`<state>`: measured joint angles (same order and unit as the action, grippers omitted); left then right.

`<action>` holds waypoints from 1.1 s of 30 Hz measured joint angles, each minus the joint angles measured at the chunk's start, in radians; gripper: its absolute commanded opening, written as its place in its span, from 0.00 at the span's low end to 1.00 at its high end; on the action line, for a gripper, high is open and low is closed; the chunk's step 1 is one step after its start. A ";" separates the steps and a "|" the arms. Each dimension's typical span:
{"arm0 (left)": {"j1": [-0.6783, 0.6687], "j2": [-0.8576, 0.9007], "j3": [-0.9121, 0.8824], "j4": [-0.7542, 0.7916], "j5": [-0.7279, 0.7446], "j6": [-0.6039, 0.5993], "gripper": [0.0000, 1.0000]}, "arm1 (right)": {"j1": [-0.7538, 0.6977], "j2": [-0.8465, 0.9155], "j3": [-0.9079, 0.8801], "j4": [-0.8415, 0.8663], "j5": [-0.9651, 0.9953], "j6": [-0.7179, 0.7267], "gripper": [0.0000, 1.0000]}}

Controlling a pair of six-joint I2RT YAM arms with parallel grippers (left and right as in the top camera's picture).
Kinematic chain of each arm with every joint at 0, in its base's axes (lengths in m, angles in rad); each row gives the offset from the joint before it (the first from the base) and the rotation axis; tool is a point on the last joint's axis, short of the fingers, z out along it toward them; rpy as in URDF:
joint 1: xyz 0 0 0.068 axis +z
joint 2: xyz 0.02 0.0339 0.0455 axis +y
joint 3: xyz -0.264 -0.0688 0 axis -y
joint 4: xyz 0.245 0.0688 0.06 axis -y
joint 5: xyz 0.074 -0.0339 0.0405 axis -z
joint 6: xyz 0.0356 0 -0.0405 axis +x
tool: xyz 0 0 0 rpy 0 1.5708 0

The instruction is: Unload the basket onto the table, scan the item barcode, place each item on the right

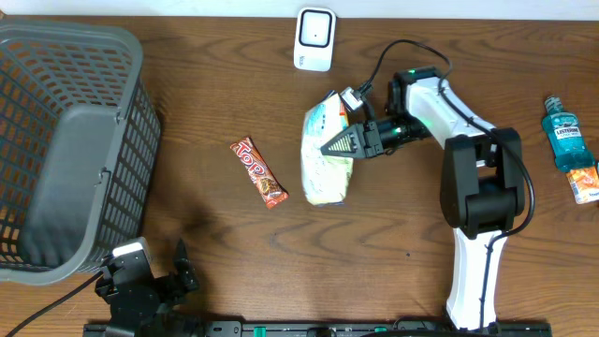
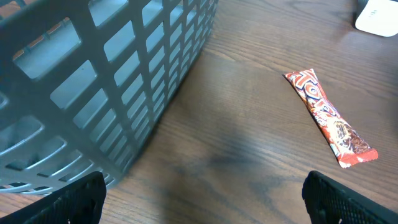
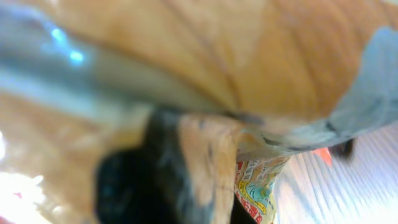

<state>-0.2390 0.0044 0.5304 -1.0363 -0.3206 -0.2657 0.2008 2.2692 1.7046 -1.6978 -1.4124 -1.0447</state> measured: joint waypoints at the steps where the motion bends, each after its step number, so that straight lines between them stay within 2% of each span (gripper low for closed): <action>1: 0.000 0.000 0.000 0.000 0.000 0.000 0.98 | -0.002 0.000 0.000 0.005 0.035 0.023 0.01; 6: 0.000 0.000 0.000 0.000 0.000 0.000 0.98 | 0.003 -0.001 0.008 0.132 0.211 0.179 0.01; 10: 0.000 0.000 0.000 0.000 0.000 0.000 0.98 | 0.020 -0.002 0.058 0.391 0.557 0.541 0.01; 13: 0.000 0.000 0.000 0.000 0.000 0.000 0.98 | 0.056 -0.004 0.095 0.454 0.821 0.768 0.01; 22: 0.000 0.000 0.000 0.000 0.000 0.000 0.98 | 0.201 -0.012 0.150 0.650 1.035 1.151 0.01; 26: 0.000 0.000 0.000 0.000 0.000 0.000 0.98 | 0.282 -0.013 0.151 0.690 1.220 1.272 0.01; 33: 0.000 0.000 0.000 0.000 0.000 0.000 0.98 | 0.447 -0.013 0.158 0.723 1.415 1.295 0.01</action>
<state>-0.2390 0.0044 0.5304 -1.0367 -0.3206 -0.2657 0.6479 2.2559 1.8622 -0.9749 0.0025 0.2501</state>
